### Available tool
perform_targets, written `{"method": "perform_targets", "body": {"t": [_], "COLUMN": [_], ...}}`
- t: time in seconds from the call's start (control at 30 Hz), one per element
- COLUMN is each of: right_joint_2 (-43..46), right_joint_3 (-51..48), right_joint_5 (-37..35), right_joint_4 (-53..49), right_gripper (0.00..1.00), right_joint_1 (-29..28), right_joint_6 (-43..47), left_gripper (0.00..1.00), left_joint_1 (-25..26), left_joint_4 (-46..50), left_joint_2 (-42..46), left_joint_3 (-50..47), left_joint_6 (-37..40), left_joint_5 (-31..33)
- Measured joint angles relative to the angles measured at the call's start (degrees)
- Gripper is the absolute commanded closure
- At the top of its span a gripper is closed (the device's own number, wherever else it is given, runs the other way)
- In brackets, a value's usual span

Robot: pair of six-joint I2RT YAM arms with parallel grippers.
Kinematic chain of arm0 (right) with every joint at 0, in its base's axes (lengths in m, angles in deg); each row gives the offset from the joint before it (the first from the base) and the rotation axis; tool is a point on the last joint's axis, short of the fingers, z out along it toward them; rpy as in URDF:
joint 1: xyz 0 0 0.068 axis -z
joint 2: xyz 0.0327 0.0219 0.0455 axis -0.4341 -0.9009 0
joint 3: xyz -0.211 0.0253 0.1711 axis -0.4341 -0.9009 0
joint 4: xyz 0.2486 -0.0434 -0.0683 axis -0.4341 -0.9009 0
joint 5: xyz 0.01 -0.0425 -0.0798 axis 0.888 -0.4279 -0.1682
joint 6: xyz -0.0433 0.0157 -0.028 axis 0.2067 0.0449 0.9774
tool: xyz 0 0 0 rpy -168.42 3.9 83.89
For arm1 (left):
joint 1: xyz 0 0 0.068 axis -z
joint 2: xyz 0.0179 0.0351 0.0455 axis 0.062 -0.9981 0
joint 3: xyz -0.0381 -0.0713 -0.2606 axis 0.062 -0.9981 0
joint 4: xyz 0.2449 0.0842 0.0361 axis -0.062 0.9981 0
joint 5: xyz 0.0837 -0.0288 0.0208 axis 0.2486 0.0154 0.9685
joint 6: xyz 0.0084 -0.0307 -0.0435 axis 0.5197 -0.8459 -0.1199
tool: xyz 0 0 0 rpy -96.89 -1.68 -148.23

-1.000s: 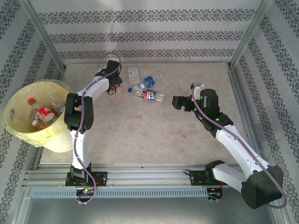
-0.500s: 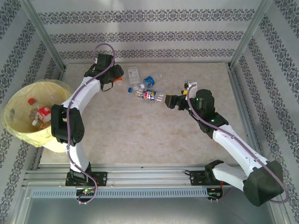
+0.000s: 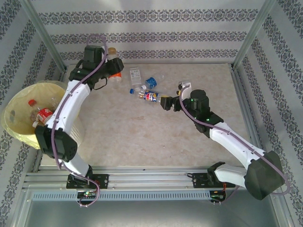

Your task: Put the plastic bottles in the bin

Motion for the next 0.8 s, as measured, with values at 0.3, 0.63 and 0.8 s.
{"method": "perform_targets", "body": {"t": [0.3, 0.63, 0.8], "right_joint_2": [-1.8, -3.4, -4.8], "right_joint_3": [0.3, 1.7, 2.4], "right_joint_5": [0.4, 0.6, 1.2], "right_joint_4": [5.5, 7.0, 7.7], "right_gripper": [0.02, 0.02, 0.02], "right_joint_1": [-0.1, -0.1, -0.4], "right_joint_6": [0.0, -0.1, -0.3], "left_gripper": [0.40, 0.40, 0.41], "left_joint_1": [-0.8, -10.6, -19.5], "left_joint_4": [6.9, 13.3, 13.8], "left_joint_2": [11.8, 15.4, 15.9], "left_joint_3": [2.7, 4.1, 3.0], "left_joint_6": [5.7, 12.0, 14.7], "left_joint_5": [9.0, 19.2, 16.8]}}
